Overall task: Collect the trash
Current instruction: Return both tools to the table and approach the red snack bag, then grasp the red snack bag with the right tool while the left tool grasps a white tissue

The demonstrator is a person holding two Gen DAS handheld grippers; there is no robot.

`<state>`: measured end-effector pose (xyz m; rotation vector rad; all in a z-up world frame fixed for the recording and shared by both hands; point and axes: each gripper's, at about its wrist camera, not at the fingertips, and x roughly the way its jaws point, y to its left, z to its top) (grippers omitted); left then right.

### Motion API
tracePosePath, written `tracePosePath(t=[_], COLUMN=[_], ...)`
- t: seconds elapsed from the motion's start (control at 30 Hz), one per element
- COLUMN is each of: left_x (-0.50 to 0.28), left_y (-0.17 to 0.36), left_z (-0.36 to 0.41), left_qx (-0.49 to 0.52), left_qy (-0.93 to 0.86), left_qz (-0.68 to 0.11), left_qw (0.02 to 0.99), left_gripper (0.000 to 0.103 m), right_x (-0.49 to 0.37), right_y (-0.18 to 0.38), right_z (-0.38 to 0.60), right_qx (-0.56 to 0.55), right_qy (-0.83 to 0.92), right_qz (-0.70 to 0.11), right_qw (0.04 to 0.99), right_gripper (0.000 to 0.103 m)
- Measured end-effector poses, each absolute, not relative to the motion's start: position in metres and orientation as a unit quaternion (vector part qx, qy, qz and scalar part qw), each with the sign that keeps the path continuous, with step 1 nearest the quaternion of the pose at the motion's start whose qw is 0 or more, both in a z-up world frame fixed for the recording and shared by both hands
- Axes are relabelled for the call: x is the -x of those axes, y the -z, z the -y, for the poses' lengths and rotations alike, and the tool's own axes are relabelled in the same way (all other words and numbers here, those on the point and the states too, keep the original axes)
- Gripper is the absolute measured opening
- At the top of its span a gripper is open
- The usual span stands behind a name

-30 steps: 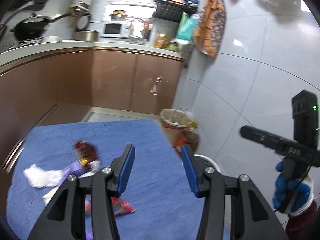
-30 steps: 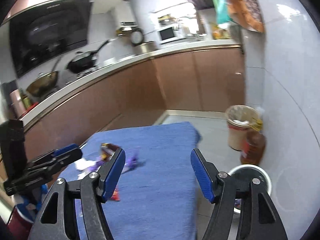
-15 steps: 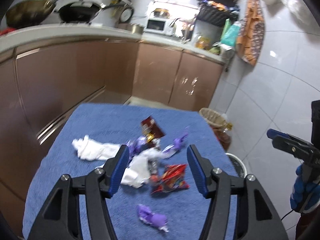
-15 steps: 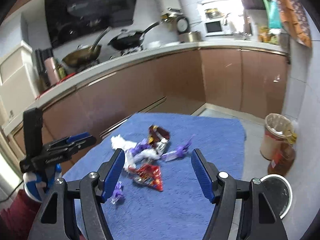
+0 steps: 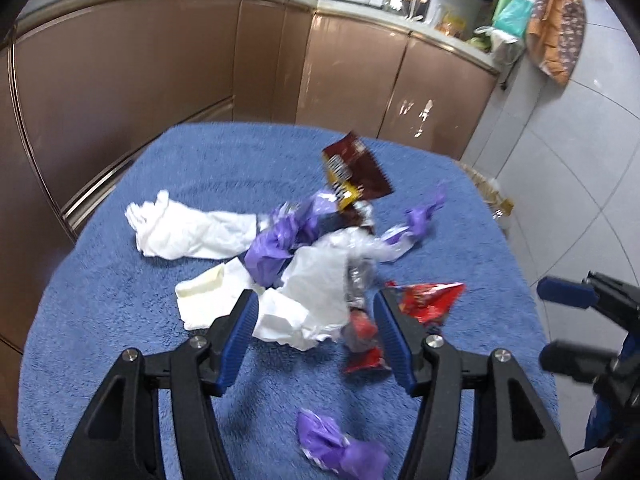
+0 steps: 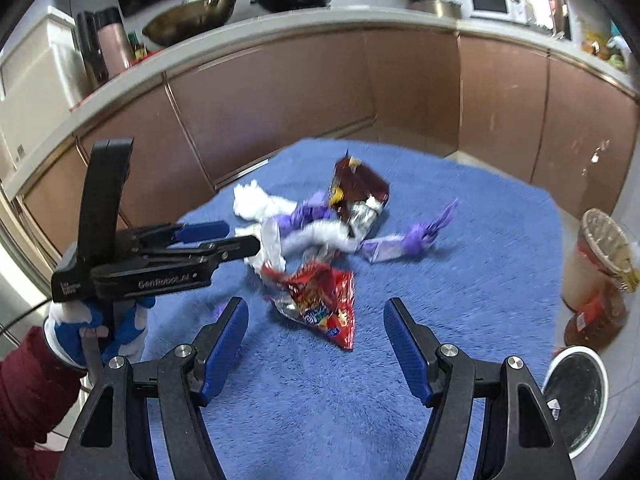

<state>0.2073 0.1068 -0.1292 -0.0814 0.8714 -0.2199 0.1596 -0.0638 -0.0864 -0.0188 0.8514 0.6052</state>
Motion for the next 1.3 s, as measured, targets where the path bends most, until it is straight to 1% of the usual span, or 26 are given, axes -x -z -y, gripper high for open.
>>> tracePosePath(t=[0.03,0.1,0.13,0.2,0.23,0.3,0.37,0.4,0.47,0.5,0.57,0.6,0.67,0.73,0.83,0.97,1.3], left_x=[-0.212,-0.219,-0.223,-0.229,-0.231,-0.234,-0.236,-0.236,-0.235,-0.235,-0.233,-0.231,-0.228,-0.225,-0.218,-0.204,-0.162], left_y=[0.134,0.14,0.144,0.149,0.151,0.155,0.158,0.158,0.158,0.158,0.158,0.157,0.155,0.152,0.145,0.127,0.078], left_z=[-0.108,-0.11,-0.111,-0.113,-0.114,-0.116,-0.117,-0.117,-0.119,-0.119,-0.119,-0.12,-0.121,-0.123,-0.125,-0.131,-0.136], left_qx=[0.041,0.046,0.052,0.059,0.064,0.077,0.083,0.087,0.095,0.096,0.099,0.1,0.105,0.11,0.117,0.123,0.121], left_qy=[0.104,0.104,0.107,0.111,0.113,0.119,0.122,0.123,0.126,0.127,0.129,0.129,0.126,0.126,0.127,0.132,0.138], left_qz=[-0.426,-0.434,-0.438,-0.446,-0.449,-0.453,-0.454,-0.454,-0.453,-0.452,-0.45,-0.449,-0.447,-0.444,-0.435,-0.416,-0.367], left_qw=[0.898,0.894,0.891,0.886,0.884,0.88,0.879,0.878,0.878,0.878,0.878,0.878,0.88,0.88,0.884,0.891,0.912], left_gripper=[0.057,0.047,0.044,0.032,0.029,0.02,0.014,0.011,0.008,0.007,0.006,0.005,0.005,0.005,0.005,0.004,0.004], right_x=[-0.164,-0.173,-0.177,-0.184,-0.188,-0.196,-0.202,-0.205,-0.212,-0.214,-0.218,-0.219,-0.22,-0.22,-0.212,-0.197,-0.15], right_y=[0.092,0.104,0.109,0.117,0.121,0.129,0.134,0.135,0.14,0.142,0.146,0.148,0.151,0.152,0.146,0.131,0.075], right_z=[0.062,0.058,0.055,0.051,0.048,0.042,0.038,0.036,0.033,0.032,0.03,0.03,0.03,0.031,0.034,0.042,0.08], right_qx=[0.01,0.013,0.013,0.017,0.018,0.02,0.021,0.021,0.018,0.016,0.015,0.014,0.015,0.014,0.013,0.008,-0.018], right_qy=[-0.292,-0.297,-0.301,-0.308,-0.311,-0.323,-0.329,-0.331,-0.336,-0.338,-0.344,-0.346,-0.35,-0.352,-0.357,-0.354,-0.329], right_qz=[-0.412,-0.421,-0.426,-0.434,-0.437,-0.443,-0.445,-0.446,-0.449,-0.451,-0.456,-0.458,-0.462,-0.462,-0.455,-0.438,-0.381], right_qw=[0.863,0.857,0.853,0.847,0.844,0.836,0.833,0.832,0.828,0.826,0.821,0.818,0.815,0.814,0.816,0.826,0.864], right_gripper=[0.068,0.068,0.068,0.068,0.068,0.068,0.068,0.067,0.06,0.056,0.043,0.038,0.016,0.01,0.008,0.008,0.008])
